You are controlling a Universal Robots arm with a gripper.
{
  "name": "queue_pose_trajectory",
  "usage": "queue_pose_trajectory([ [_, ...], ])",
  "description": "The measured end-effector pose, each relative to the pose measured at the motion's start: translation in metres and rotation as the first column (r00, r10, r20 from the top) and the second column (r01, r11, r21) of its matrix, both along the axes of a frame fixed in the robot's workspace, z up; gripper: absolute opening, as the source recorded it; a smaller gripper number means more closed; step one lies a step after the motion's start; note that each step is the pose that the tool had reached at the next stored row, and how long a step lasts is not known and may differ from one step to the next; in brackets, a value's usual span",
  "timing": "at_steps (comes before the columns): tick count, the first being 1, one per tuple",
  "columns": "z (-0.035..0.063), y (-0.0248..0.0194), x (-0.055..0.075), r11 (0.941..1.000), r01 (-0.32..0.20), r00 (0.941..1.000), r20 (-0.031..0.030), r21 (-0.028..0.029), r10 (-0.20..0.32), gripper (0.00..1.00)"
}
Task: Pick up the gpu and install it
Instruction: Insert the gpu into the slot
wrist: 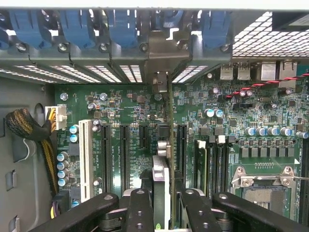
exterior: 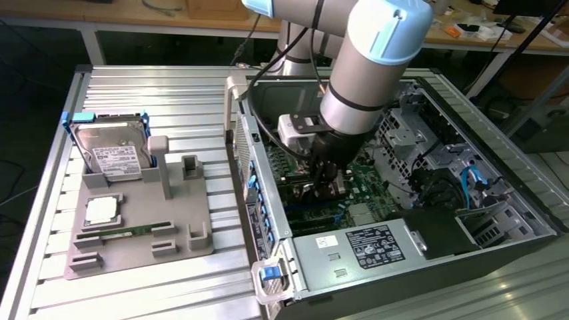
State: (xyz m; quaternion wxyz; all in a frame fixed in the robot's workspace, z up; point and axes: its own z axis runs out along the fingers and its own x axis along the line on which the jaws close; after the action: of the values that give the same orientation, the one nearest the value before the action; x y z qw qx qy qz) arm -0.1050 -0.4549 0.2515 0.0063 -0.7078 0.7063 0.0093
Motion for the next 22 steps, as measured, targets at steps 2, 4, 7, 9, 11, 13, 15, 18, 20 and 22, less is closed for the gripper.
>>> queue_pose_trajectory([
  [2,0.0000,0.0004,0.0000,1.0000,0.000,1.0000,-0.0001,-0.0001,0.000,0.27],
  [4,0.0000,0.0005,0.0000,1.0000,0.000,1.0000,0.0000,0.0001,0.000,0.27],
  [7,0.0000,0.0012,0.0000,1.0000,0.000,1.0000,0.0000,0.0000,0.000,0.27],
  [9,-0.0001,0.0013,0.0000,1.0000,0.000,1.0000,0.0000,0.0003,0.000,0.27],
  [11,0.0000,0.0013,0.0000,1.0000,0.000,1.0000,0.0000,0.0002,0.000,0.27],
  [13,-0.0001,0.0014,0.0000,1.0000,0.000,1.0000,0.0000,0.0002,0.000,0.27],
  [15,-0.0001,0.0014,0.0000,1.0000,0.000,1.0000,0.0000,0.0002,0.000,0.27],
  [18,-0.0001,0.0014,0.0000,1.0000,0.000,1.0000,0.0000,0.0002,0.000,0.27],
  [20,0.0002,0.0014,0.0000,1.0000,0.000,1.0000,0.0001,0.0003,0.000,0.27],
  [22,0.0008,0.0014,0.0000,1.0000,0.000,1.0000,0.0001,0.0003,0.000,0.27],
])
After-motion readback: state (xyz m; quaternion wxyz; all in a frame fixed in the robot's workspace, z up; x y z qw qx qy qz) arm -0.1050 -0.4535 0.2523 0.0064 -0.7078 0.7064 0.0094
